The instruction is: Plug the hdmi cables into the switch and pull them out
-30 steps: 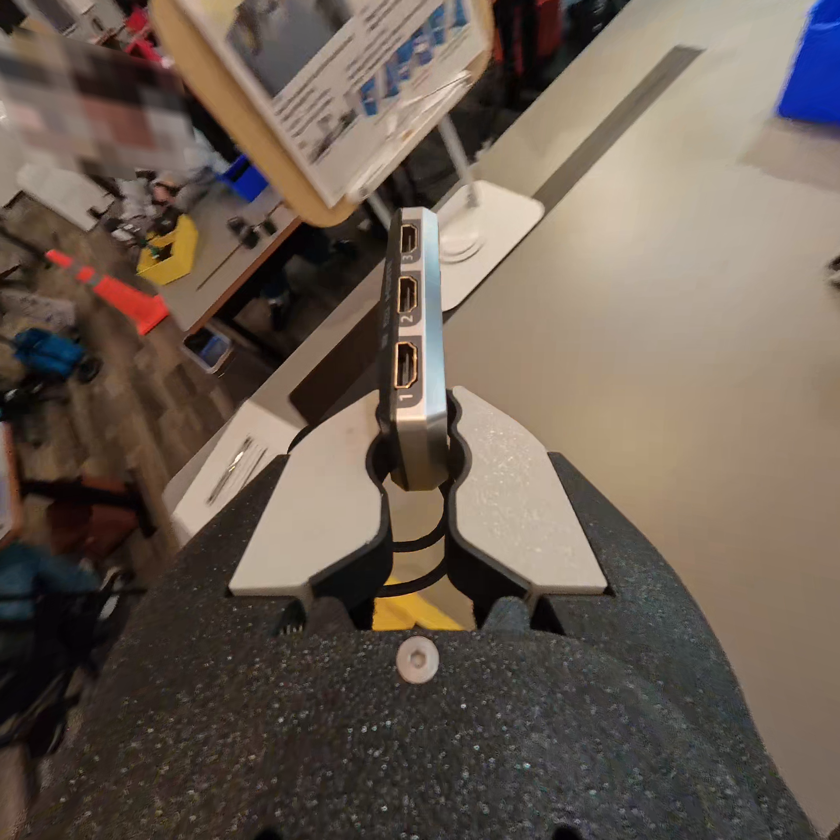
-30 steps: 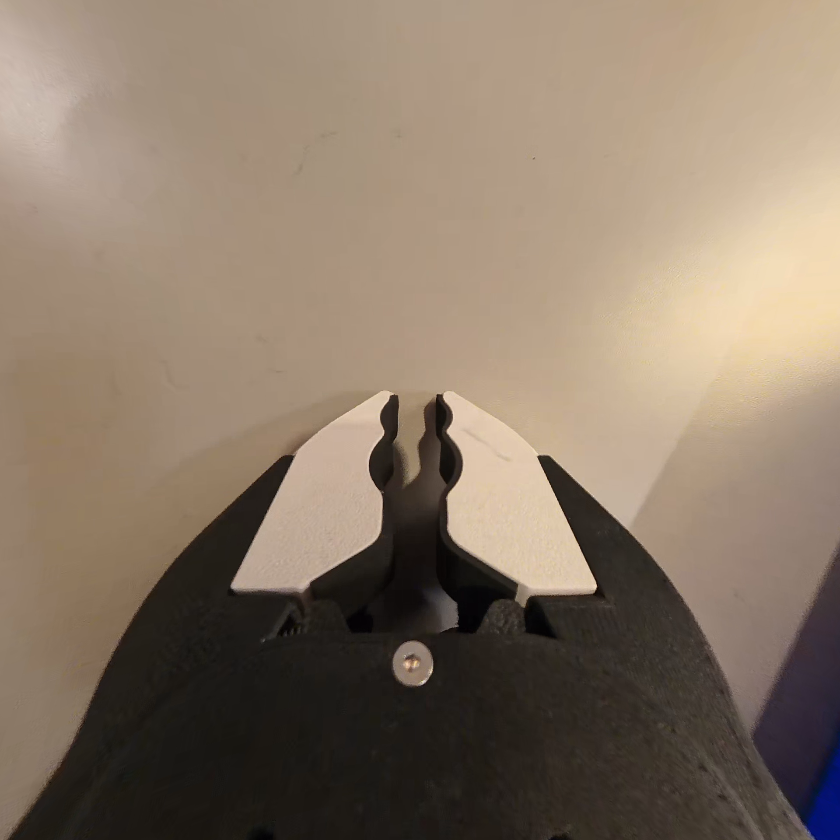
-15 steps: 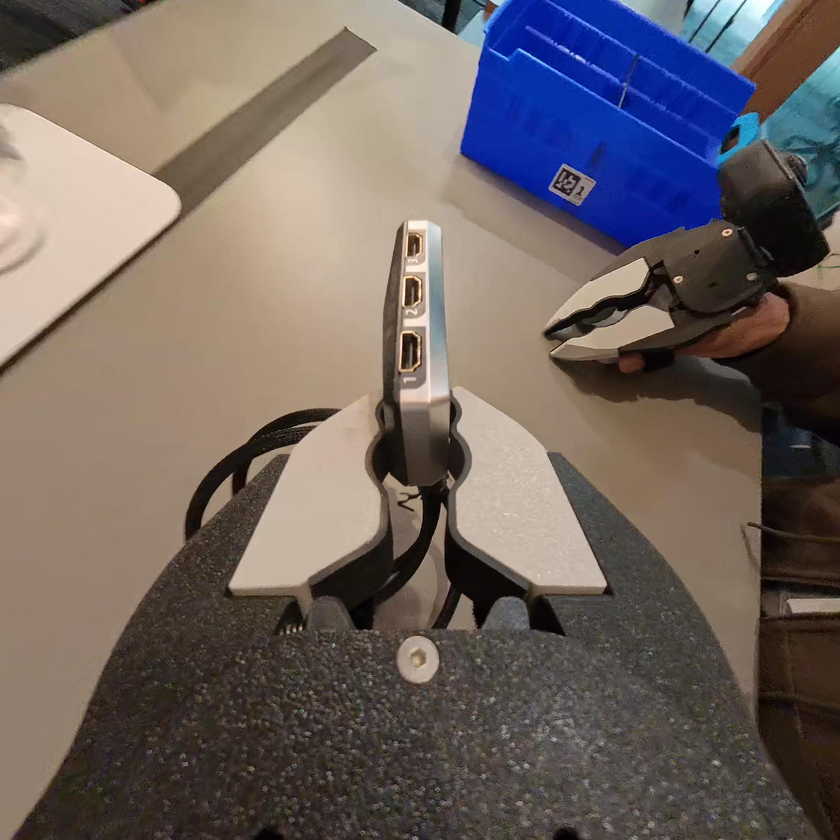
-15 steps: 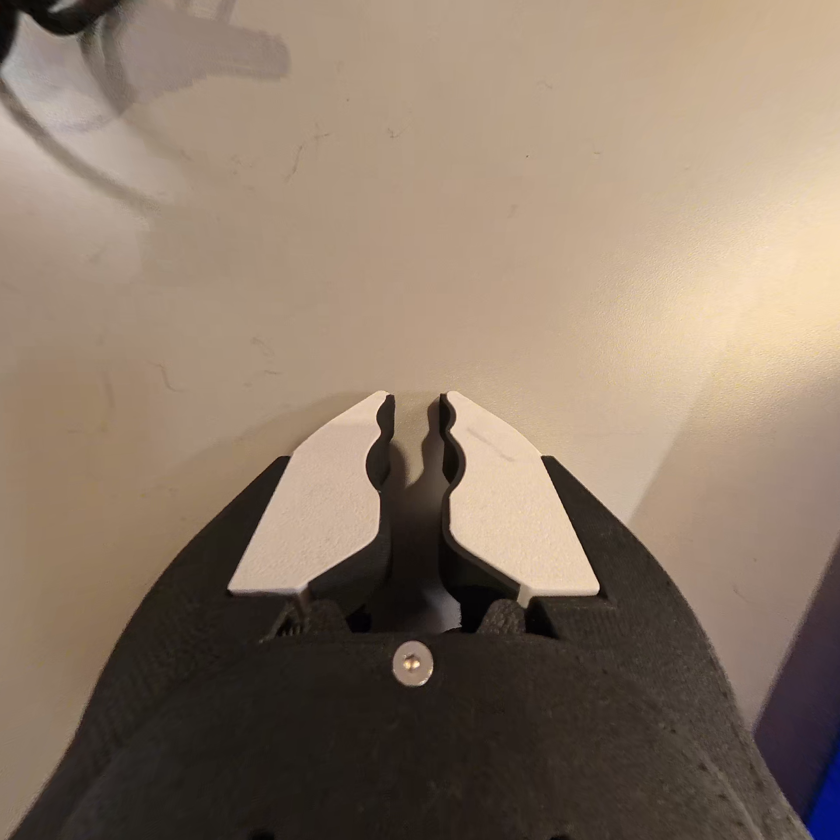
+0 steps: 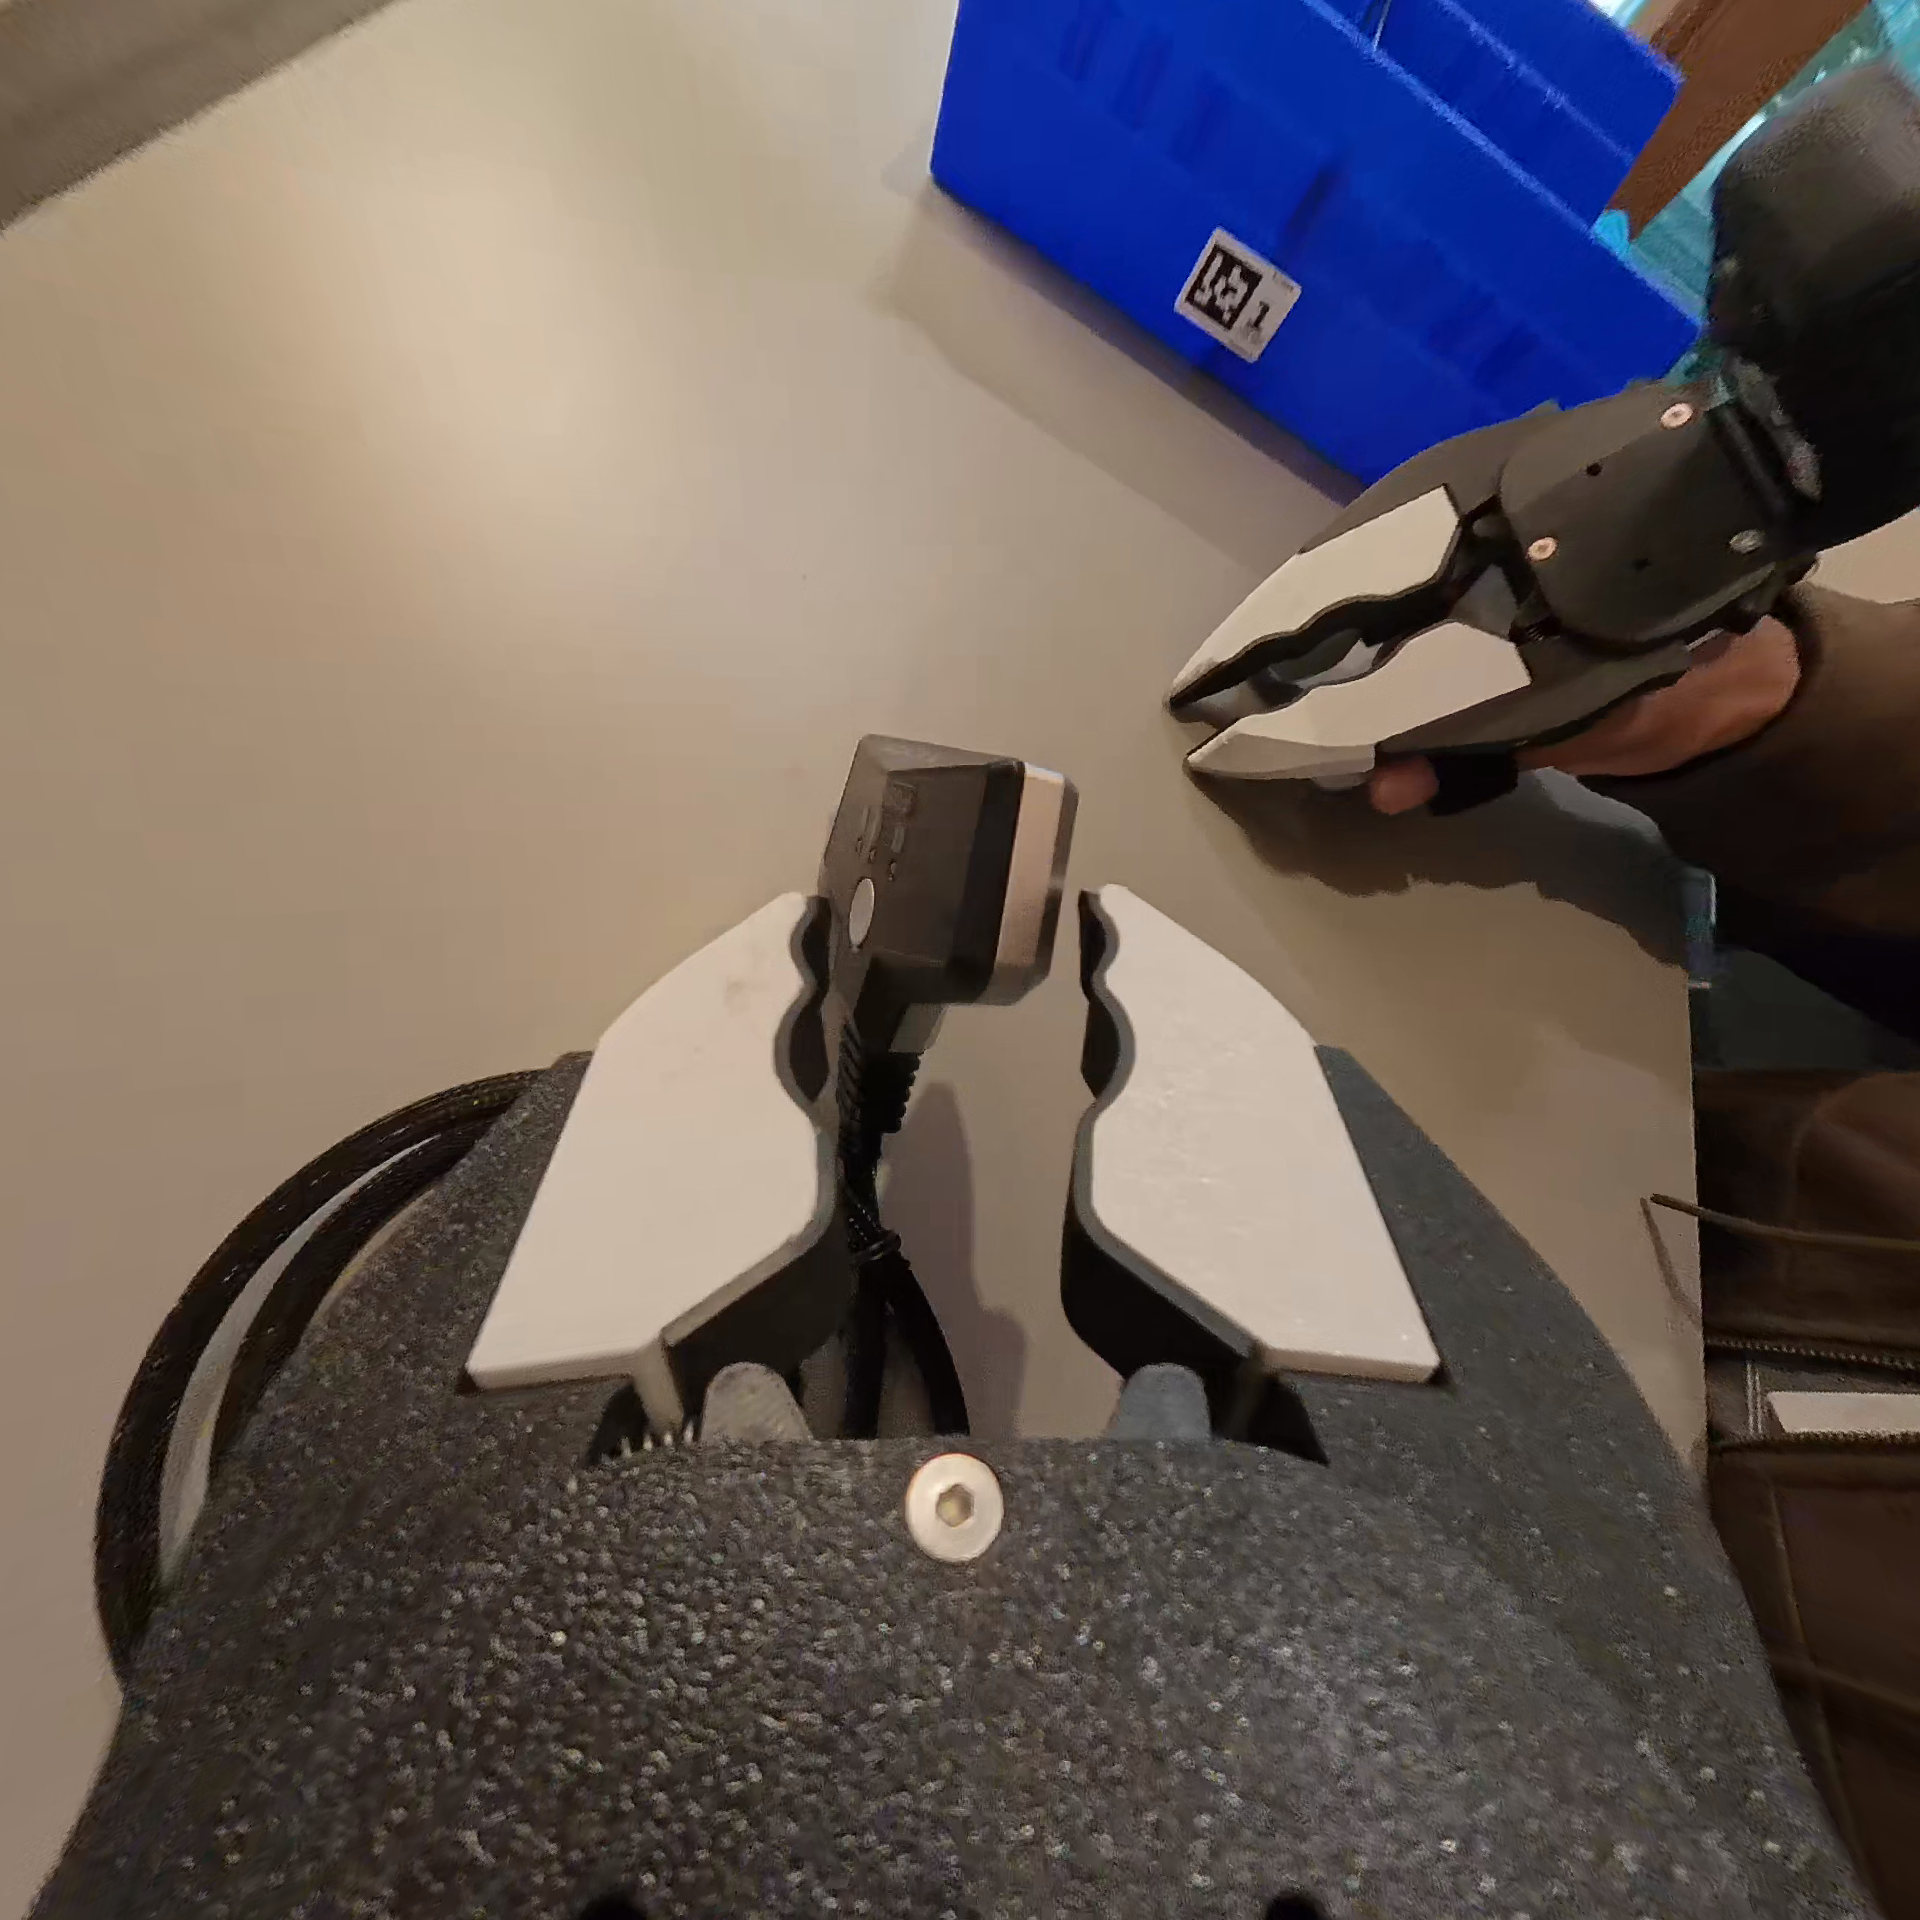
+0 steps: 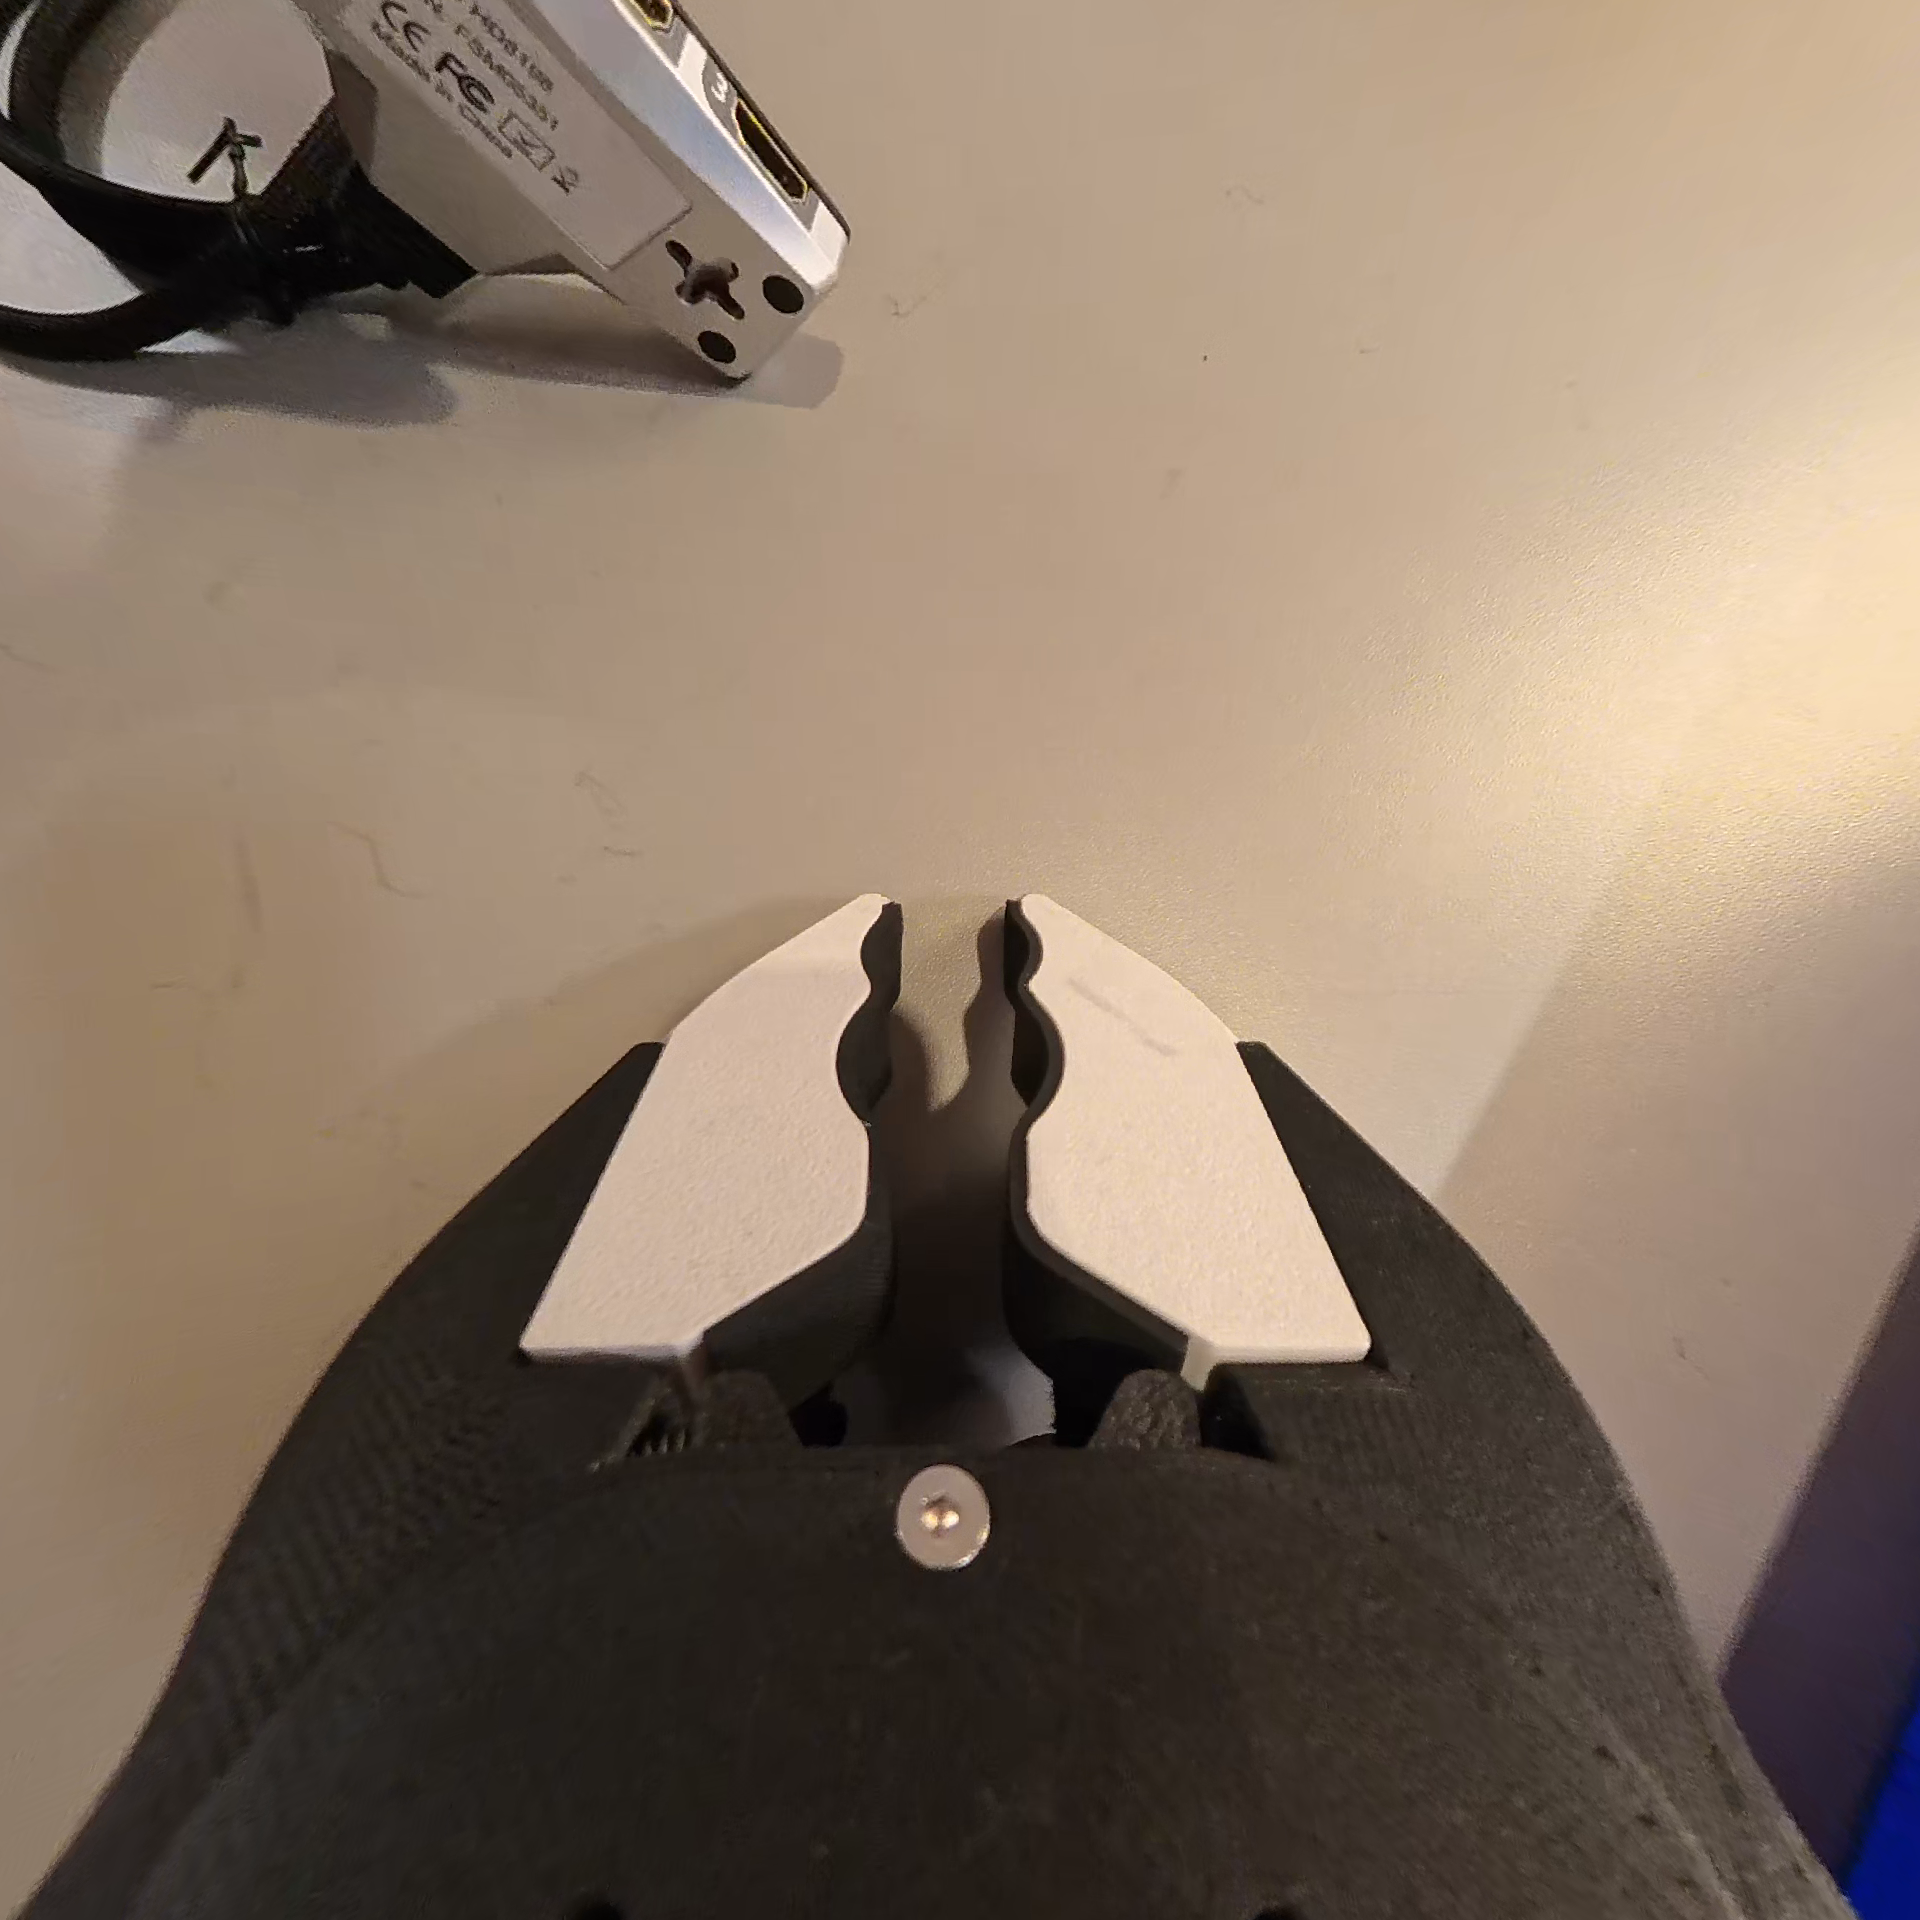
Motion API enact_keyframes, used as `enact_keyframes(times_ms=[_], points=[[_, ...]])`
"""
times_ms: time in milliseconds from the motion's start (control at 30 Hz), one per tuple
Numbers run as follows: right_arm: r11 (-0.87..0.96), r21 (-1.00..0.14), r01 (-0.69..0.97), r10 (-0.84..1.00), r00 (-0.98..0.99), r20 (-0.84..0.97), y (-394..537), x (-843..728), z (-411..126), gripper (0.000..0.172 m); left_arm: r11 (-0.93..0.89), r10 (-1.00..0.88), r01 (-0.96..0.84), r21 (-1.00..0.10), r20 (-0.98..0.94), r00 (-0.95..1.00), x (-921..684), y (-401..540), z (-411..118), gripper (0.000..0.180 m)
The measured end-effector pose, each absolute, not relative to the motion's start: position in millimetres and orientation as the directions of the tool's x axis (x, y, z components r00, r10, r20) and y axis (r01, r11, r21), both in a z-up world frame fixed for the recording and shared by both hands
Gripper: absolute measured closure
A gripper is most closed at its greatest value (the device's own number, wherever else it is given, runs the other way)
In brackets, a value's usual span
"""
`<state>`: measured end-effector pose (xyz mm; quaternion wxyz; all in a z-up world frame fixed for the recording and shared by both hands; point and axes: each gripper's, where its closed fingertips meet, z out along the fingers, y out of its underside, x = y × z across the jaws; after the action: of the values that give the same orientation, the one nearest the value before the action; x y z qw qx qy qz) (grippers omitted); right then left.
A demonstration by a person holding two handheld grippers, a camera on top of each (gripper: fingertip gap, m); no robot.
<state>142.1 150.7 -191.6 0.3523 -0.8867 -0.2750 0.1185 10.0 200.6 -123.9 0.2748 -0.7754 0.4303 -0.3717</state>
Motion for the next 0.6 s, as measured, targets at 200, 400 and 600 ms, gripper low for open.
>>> enact_keyframes(times_ms=[200, 400, 600], points=[[-0.601, -0.690, 0.404, 0.573, 0.820, -0.019, 150, 142, -192, 0.153, -0.418, -0.877, -0.369, -0.830, 0.263, 0.403, -38, 190, -75, 0.127], [-0.600, -0.690, 0.405, 0.576, 0.817, -0.022, 150, 141, -192, 0.152, -0.436, -0.795, -0.436, -0.788, 0.109, 0.597, -153, 174, -62, 0.126], [-0.597, -0.689, 0.410, 0.585, 0.810, -0.025, 149, 140, -192, 0.150, -0.590, -0.523, -0.383, -0.711, -0.024, 0.852, -312, 158, -47, 0.126]])
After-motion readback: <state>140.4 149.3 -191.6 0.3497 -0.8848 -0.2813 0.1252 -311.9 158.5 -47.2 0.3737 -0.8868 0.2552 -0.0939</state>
